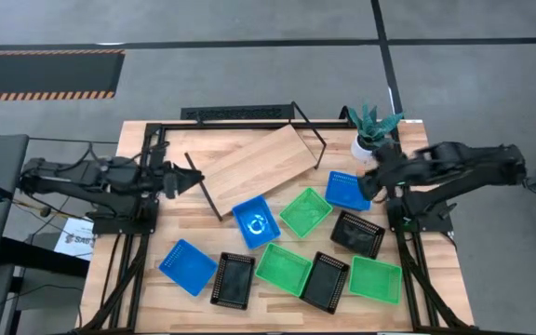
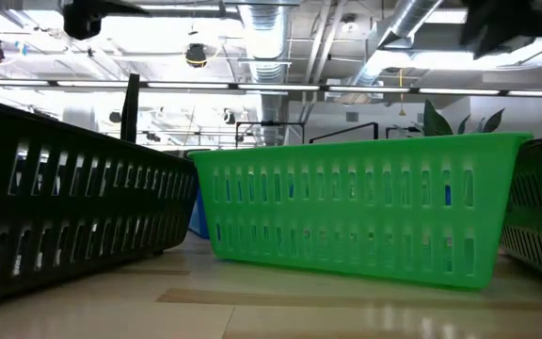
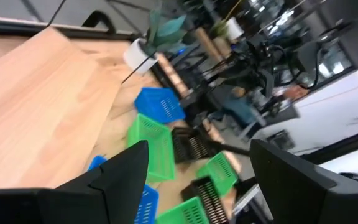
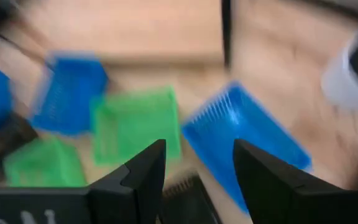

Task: Stack baskets on shelf by color
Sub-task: Put the top blue bin on the shelf

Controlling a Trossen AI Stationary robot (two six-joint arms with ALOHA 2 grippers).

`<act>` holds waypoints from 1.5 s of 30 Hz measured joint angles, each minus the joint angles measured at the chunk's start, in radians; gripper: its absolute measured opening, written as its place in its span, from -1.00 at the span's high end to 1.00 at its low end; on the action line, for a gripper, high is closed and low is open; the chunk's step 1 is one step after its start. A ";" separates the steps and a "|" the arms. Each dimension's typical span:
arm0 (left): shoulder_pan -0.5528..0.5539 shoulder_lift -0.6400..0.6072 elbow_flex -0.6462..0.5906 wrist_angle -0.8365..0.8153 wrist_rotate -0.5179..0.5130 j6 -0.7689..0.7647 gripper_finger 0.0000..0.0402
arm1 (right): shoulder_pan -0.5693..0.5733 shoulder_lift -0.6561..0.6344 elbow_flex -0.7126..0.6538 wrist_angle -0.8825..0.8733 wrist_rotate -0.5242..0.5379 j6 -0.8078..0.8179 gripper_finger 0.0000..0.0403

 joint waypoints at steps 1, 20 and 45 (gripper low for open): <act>0.000 0.013 0.008 -0.010 0.000 0.000 -0.33 | -0.009 0.025 0.000 -0.034 -0.035 0.013 -0.04; 0.000 0.102 0.017 -0.042 0.023 -0.027 -0.33 | -0.105 0.385 -0.059 0.099 -0.190 -0.458 -0.04; 0.000 0.102 0.017 -0.062 0.018 -0.044 -0.33 | -0.211 0.297 -0.409 0.393 -0.267 -0.694 -0.04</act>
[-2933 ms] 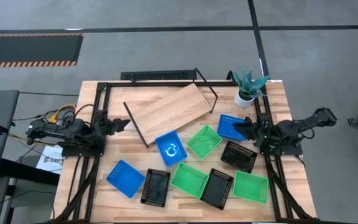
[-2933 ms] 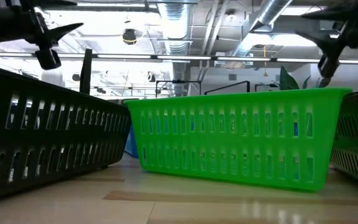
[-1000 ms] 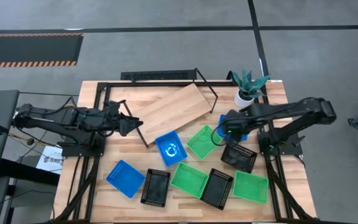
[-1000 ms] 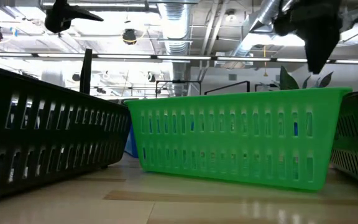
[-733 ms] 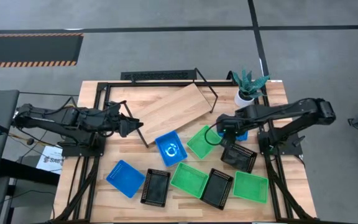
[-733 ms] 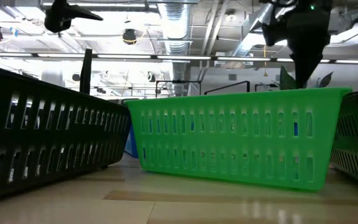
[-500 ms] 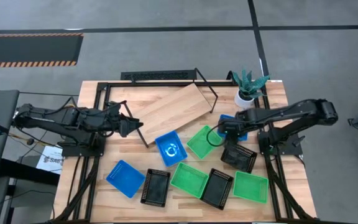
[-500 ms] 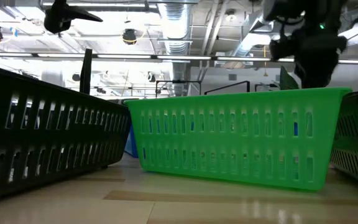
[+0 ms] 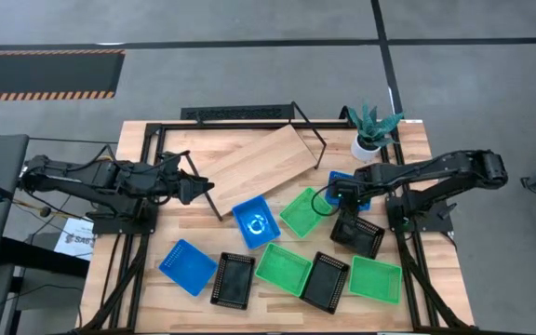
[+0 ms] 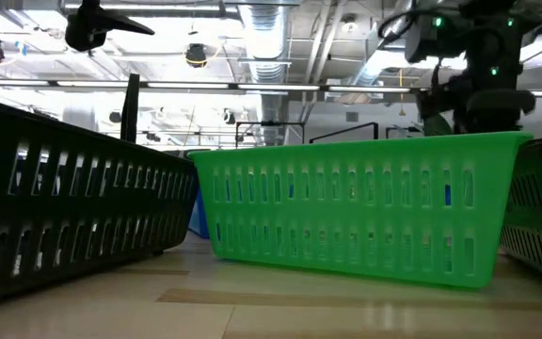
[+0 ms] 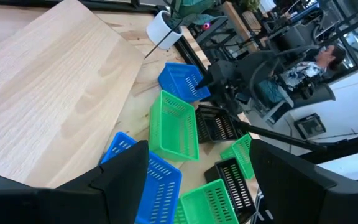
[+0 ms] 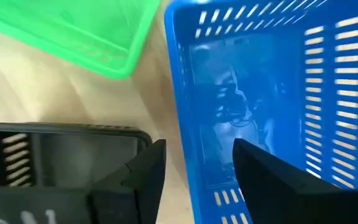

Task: Stack baskets on shelf by color
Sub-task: Put the top blue bin on the shelf

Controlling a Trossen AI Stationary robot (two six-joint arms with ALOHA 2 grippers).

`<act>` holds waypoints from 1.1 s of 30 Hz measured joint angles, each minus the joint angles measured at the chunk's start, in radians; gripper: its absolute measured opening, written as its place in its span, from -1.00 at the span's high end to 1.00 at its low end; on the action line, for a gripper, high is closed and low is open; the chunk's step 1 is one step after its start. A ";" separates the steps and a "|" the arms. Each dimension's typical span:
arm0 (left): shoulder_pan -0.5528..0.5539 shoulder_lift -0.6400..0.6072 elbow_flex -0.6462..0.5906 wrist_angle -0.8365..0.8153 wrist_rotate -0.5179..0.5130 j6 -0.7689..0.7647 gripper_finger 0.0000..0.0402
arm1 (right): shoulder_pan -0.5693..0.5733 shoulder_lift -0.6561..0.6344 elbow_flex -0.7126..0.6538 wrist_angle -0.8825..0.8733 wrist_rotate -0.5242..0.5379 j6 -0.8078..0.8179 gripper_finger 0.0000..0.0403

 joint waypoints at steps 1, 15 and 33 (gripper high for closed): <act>0.000 0.000 0.000 0.000 0.000 0.000 -0.33 | -0.007 -0.015 0.007 0.001 0.000 0.023 -0.04; 0.000 0.000 0.000 0.003 -0.006 -0.018 -0.33 | -0.174 -0.137 -0.079 -0.253 0.010 0.753 -0.04; 0.000 0.000 0.000 0.000 -0.009 -0.006 -0.33 | -0.262 -0.137 -0.170 -0.074 0.034 0.951 0.08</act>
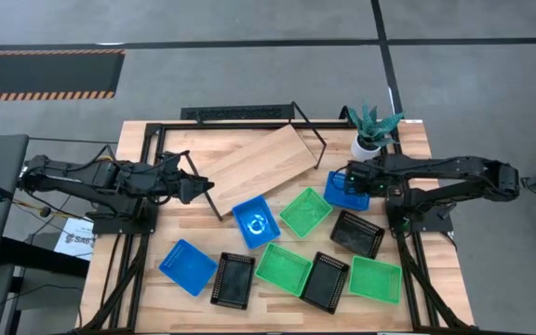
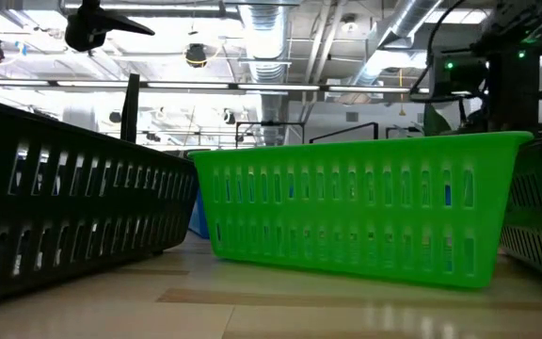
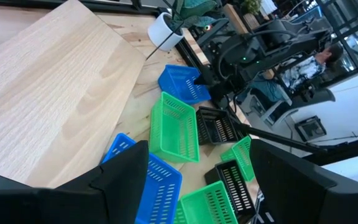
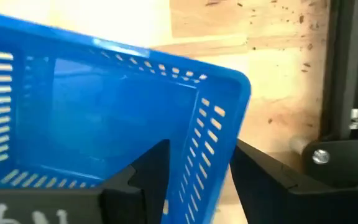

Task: Stack baskets on shelf by color
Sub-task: Put the top blue bin on the shelf

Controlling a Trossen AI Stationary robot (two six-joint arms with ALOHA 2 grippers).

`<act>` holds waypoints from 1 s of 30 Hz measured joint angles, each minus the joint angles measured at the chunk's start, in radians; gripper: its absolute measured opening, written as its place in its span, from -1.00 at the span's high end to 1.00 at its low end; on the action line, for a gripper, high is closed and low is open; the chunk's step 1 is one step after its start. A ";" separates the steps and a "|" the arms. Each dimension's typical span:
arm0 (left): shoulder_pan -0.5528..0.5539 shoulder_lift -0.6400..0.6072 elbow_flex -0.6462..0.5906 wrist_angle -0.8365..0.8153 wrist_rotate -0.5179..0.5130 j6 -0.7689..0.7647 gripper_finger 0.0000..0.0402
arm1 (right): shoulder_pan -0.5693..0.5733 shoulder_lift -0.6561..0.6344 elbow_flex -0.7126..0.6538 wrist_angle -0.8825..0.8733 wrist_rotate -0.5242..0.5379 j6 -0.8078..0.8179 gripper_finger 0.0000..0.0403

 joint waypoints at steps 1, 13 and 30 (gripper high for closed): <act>0.000 0.000 0.000 0.000 0.000 0.000 -0.33 | -0.001 0.000 -0.007 0.009 0.000 0.013 0.09; 0.000 0.000 0.000 -0.001 0.001 0.008 -0.33 | -0.012 -0.001 -0.038 0.035 -0.003 0.053 0.93; 0.000 0.000 0.000 0.003 0.001 0.008 -0.33 | 0.104 -0.003 0.310 -0.131 0.119 0.074 0.95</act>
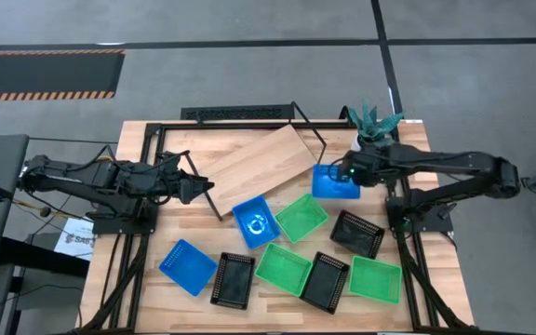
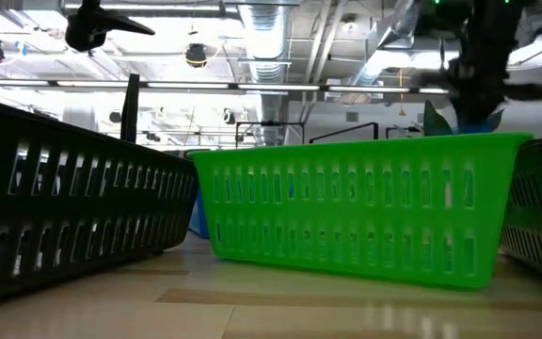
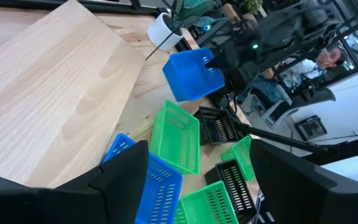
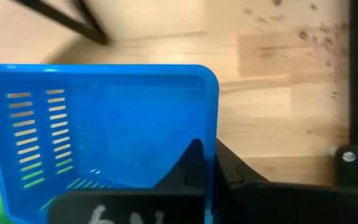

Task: Stack baskets on shelf by color
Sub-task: Put the top blue bin on the shelf

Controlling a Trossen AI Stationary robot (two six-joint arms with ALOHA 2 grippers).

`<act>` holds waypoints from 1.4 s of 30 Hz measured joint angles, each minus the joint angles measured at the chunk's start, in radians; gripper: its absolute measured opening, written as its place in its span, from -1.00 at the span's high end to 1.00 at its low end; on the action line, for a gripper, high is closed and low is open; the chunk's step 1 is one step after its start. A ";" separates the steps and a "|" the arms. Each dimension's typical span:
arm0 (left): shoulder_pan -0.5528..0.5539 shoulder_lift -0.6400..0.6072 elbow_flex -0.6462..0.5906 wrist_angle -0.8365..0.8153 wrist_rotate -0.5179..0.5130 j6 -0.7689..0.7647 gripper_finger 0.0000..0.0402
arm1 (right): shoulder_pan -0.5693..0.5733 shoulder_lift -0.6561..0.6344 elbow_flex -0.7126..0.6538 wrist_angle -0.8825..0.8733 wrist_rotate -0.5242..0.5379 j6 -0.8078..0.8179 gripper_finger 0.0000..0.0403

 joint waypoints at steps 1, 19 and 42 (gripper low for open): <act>0.000 0.000 0.000 0.001 -0.001 0.000 -0.33 | 0.018 0.000 0.028 0.001 0.015 0.001 0.95; 0.000 -0.001 0.000 0.048 -0.041 0.000 -0.33 | 0.317 0.190 0.089 0.409 0.354 0.486 0.95; 0.000 -0.002 -0.001 0.076 -0.061 -0.001 -0.33 | 0.051 0.474 0.090 0.716 0.376 0.771 0.88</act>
